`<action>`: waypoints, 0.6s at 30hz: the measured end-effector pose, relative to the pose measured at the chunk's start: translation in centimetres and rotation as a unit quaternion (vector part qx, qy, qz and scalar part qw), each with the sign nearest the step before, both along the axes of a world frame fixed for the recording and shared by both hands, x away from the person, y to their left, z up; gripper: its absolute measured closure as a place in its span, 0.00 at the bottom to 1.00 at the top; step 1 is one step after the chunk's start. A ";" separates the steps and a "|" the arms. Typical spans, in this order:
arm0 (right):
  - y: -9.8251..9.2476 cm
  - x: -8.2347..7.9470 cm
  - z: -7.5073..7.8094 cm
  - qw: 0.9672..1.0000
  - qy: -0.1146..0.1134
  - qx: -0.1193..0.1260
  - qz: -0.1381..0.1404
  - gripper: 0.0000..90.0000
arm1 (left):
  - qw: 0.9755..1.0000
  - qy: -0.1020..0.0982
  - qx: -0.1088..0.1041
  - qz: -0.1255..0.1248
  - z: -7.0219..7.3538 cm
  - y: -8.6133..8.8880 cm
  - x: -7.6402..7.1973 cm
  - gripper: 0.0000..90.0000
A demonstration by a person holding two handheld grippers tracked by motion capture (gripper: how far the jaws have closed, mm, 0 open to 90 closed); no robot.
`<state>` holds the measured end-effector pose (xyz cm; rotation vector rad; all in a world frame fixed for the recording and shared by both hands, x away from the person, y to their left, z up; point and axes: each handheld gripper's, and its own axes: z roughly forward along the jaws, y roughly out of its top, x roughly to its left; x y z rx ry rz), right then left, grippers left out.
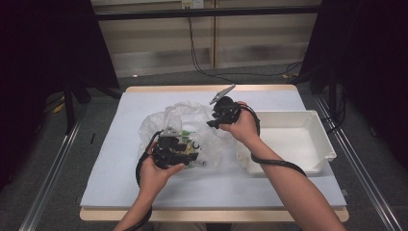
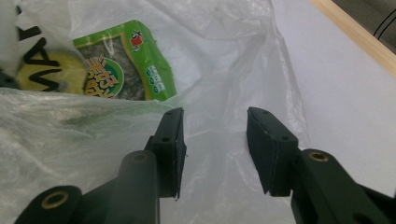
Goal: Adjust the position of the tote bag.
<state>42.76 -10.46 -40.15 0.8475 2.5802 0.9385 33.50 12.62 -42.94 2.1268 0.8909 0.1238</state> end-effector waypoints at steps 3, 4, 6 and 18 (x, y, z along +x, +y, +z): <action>0.2 -0.2 0.0 1.000 -0.003 -0.003 0.007 0.63 | 1.000 0.013 -0.013 -0.008 -0.6 -0.2 0.2 0.59; 0.2 -0.2 0.0 1.000 -0.004 -0.004 0.007 0.63 | 1.000 0.019 -0.011 -0.016 -0.7 -0.3 0.2 0.71; 0.2 -0.2 0.1 1.000 0.000 -0.003 0.003 0.63 | 0.999 0.032 -0.010 -0.025 -0.9 -0.5 0.1 0.82; 0.0 -0.1 0.3 1.000 0.000 0.003 -0.007 0.59 | 0.997 0.059 0.012 -0.052 -1.3 -1.1 -1.2 1.00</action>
